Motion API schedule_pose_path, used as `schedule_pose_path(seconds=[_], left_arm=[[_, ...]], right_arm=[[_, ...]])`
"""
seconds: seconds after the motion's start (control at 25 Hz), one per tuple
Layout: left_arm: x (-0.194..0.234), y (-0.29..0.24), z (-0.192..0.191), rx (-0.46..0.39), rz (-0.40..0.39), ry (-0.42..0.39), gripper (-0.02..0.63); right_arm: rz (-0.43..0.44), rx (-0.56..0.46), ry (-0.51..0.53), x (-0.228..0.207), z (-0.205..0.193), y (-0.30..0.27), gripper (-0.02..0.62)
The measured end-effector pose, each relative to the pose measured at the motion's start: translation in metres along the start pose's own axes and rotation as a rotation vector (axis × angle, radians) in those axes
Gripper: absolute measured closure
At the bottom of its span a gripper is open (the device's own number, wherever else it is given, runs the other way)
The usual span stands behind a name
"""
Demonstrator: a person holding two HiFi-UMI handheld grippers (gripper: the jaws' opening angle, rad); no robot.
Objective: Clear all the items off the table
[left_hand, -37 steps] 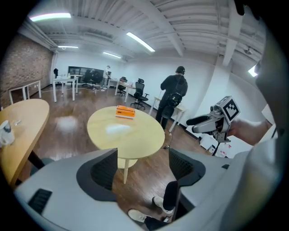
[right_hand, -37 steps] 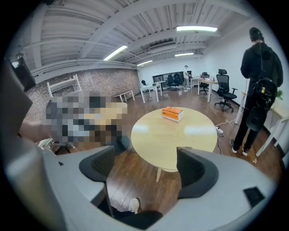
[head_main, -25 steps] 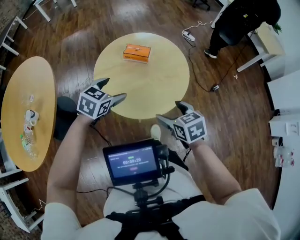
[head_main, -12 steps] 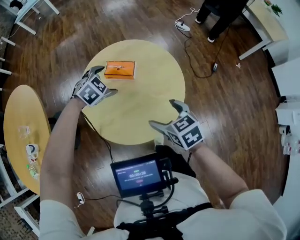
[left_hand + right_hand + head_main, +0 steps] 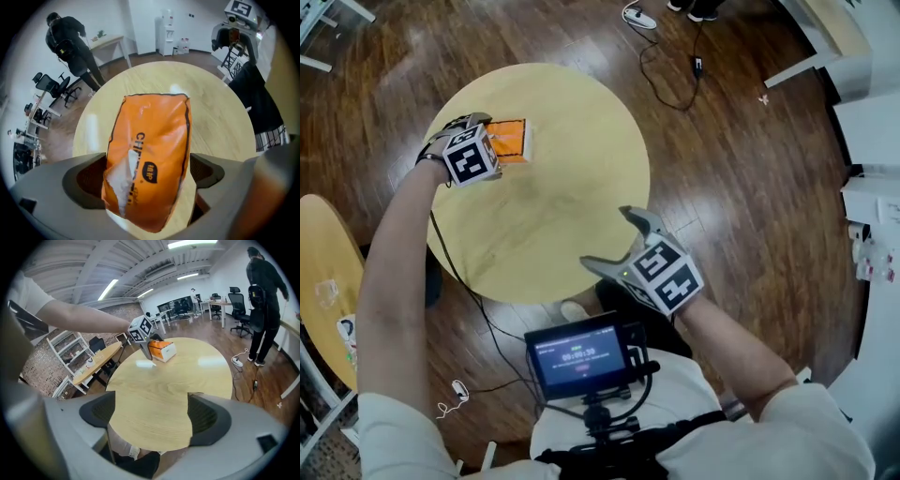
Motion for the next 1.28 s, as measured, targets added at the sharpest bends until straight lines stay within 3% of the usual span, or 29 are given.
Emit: schedule_pose_path(seconds=[0.08,0.2,0.32,0.36,0.44,0.56,0.72,0.92,1.28], left_arm=[[0.008,-0.002,0.003,-0.019,0.024,0.049,0.123],[0.008,-0.002,0.004,-0.032,0.026,0.078,0.132],[0.003,-0.006,0.007,-0.026,0.022,0.043,0.101],[0.0,-0.008,0.007,-0.026,0.004,0.045,0.07],[-0.005,-0.008,0.01,-0.01,-0.047,0.051,0.069],[-0.007,-0.005,0.016,0.02,-0.063,0.022,0.157],[-0.017,0.002,0.013,-0.005,-0.001,0.14,0.206],[-0.025,0.031,-0.001,-0.066,0.072,0.374,0.216],[-0.093,0.122,-0.047,-0.069,0.184,0.593,0.221]], right_arm=[[0.024,-0.002,0.002,0.002,0.003,-0.004,0.104],[0.04,-0.002,0.017,0.006,0.008,-0.007,0.104],[0.05,0.0,0.032,0.009,0.011,-0.007,0.104],[0.054,0.003,0.036,0.009,0.01,-0.006,0.104],[0.057,0.011,0.04,0.009,0.007,-0.005,0.104],[0.051,0.017,0.029,0.005,0.003,-0.005,0.104],[0.062,0.018,0.033,0.011,-0.001,-0.007,0.104],[0.086,0.001,0.077,0.02,0.011,-0.005,0.104],[0.182,0.01,0.218,0.059,0.037,-0.009,0.104]])
Point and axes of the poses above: the fingertips, and each gripper's own axes: y backward along the fingers, x to its left, z out of its top, the point moved 1 cm from there along y, backward along the fingers, and after that the axes turned 2 degrees about z, right-handed, at the moved point
